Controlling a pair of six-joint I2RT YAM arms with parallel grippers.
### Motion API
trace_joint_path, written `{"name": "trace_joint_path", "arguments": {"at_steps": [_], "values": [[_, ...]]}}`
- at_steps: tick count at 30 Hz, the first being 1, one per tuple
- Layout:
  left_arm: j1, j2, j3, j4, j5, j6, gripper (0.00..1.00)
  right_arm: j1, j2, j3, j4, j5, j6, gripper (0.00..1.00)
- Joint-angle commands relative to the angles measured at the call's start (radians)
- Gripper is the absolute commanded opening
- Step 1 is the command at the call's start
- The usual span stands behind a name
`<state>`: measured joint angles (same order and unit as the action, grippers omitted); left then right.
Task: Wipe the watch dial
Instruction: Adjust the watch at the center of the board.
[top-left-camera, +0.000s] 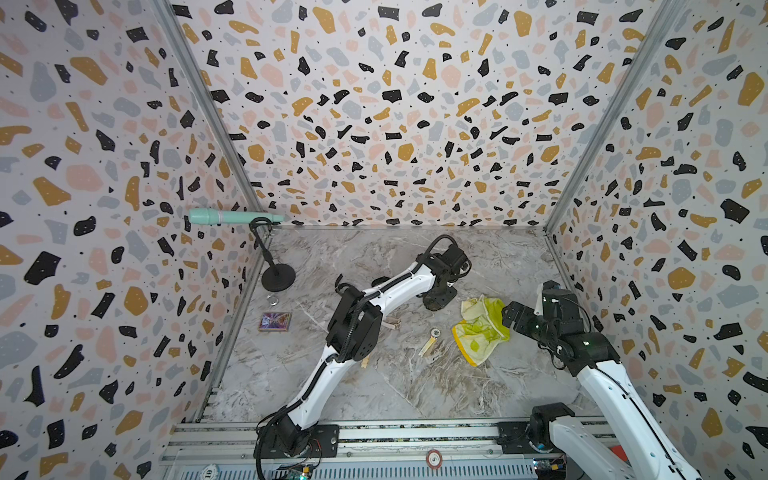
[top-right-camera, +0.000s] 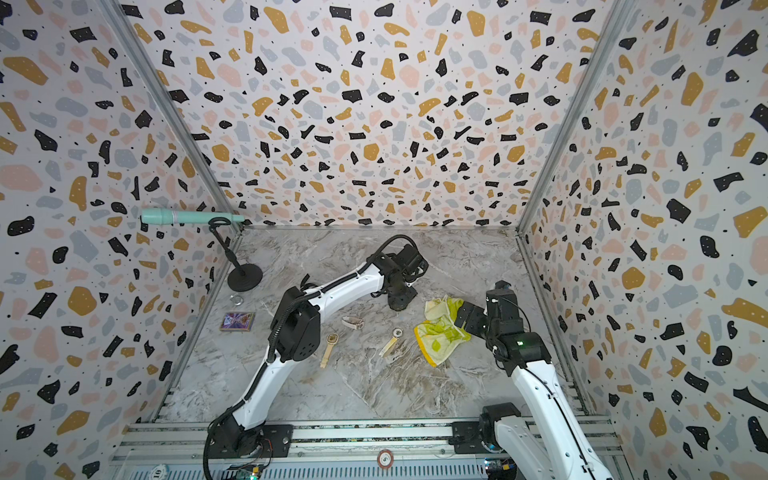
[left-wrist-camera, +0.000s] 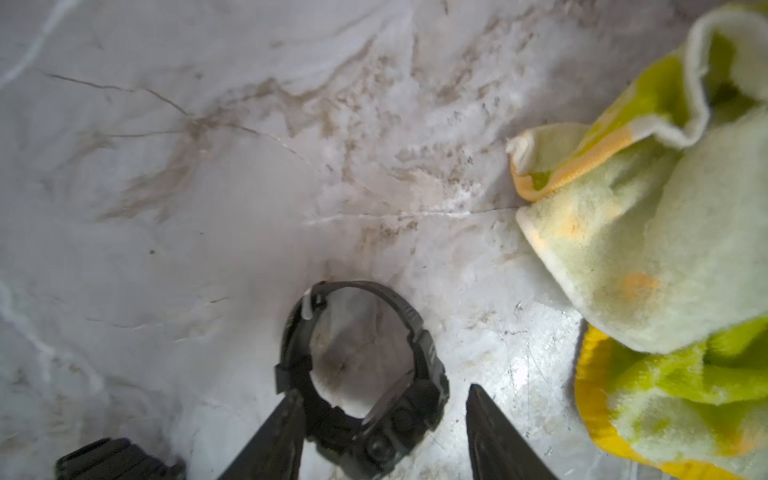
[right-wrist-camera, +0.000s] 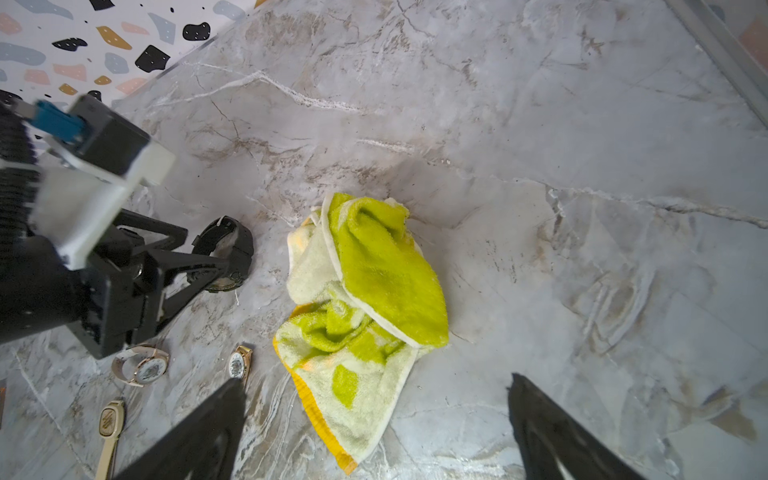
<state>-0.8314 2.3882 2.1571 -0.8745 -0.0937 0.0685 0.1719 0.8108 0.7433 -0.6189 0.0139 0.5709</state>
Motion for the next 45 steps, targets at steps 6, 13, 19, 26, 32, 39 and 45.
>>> {"name": "trace_joint_path", "arguments": {"at_steps": [6,13,19,26,32,39,45], "values": [[-0.001,0.021,0.003,-0.021,-0.033,0.027,0.6,0.005,-0.002,0.037,-0.022,0.013,-0.012,0.99],[-0.001,0.035,-0.018,-0.034,-0.05,0.011,0.54,0.005,-0.001,0.035,-0.021,0.014,-0.009,0.99],[-0.001,0.005,-0.062,-0.023,-0.06,0.007,0.5,0.005,0.001,0.021,-0.006,0.008,-0.006,0.99],[0.007,-0.013,-0.088,-0.029,-0.048,-0.027,0.39,0.005,0.002,0.011,0.007,0.002,-0.004,0.99],[0.048,-0.071,-0.151,0.024,0.045,-0.171,0.29,0.005,-0.011,0.001,0.007,0.007,-0.004,0.99],[0.086,-0.192,-0.305,0.22,0.218,-0.339,0.48,0.005,-0.029,-0.022,0.017,0.001,-0.002,0.99],[0.085,-0.241,-0.304,0.183,0.181,-0.258,0.58,0.005,-0.026,-0.025,0.024,-0.012,-0.009,0.99]]}}
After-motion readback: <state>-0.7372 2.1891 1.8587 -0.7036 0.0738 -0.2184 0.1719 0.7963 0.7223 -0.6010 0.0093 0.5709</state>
